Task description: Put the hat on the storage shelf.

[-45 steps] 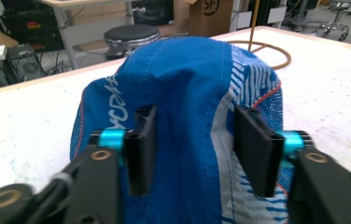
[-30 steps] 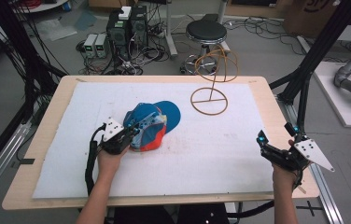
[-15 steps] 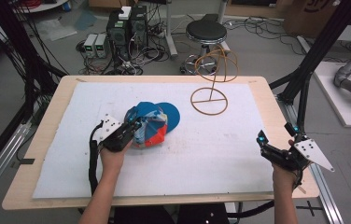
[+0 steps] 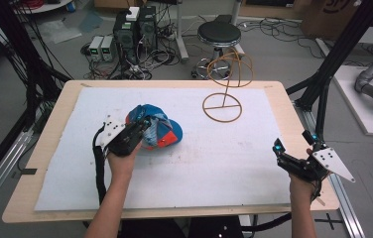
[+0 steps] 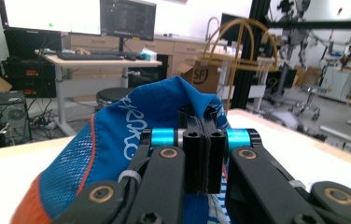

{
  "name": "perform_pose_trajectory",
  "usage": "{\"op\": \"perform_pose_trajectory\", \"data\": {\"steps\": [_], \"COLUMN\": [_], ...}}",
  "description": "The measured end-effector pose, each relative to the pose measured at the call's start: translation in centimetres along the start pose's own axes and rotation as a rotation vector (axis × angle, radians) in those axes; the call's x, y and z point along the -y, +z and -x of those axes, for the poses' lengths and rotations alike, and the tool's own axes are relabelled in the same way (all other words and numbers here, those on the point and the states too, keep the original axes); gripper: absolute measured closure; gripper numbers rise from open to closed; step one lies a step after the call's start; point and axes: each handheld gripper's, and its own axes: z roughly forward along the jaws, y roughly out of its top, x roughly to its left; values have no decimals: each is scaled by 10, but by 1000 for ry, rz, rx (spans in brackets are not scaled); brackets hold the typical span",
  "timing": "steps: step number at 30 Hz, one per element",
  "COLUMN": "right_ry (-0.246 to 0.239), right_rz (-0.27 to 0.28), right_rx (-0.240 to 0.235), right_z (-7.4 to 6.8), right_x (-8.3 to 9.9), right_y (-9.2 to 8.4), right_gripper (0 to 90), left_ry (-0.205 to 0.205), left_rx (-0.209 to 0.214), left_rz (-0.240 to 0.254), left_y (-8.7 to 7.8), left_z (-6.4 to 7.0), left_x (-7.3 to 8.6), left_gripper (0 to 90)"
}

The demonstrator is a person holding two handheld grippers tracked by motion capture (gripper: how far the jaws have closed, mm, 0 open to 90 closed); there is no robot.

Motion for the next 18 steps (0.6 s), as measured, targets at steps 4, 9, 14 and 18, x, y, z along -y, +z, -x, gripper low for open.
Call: {"op": "perform_pose_trajectory", "data": {"steps": [4,9,14,18], "right_ry": [-2,-3,-4,-7], "right_rz": [1,-3,-1,0], "right_rx": [-2,-2,-1,-1], "right_z": [0,1,1,2], "right_x": [0,1,1,1], "right_y": [0,0,0,1], "right_gripper": [43,43,43,43], "left_ry": [-2,2,7,3], "left_rx": [1,3,3,5], "left_rz": [20,36,55,71], "left_y": [2,6,10,13], "left_z": [3,6,9,11], "left_x": [-8,-19,-32,-43], "left_gripper": [891,891,891,891]}}
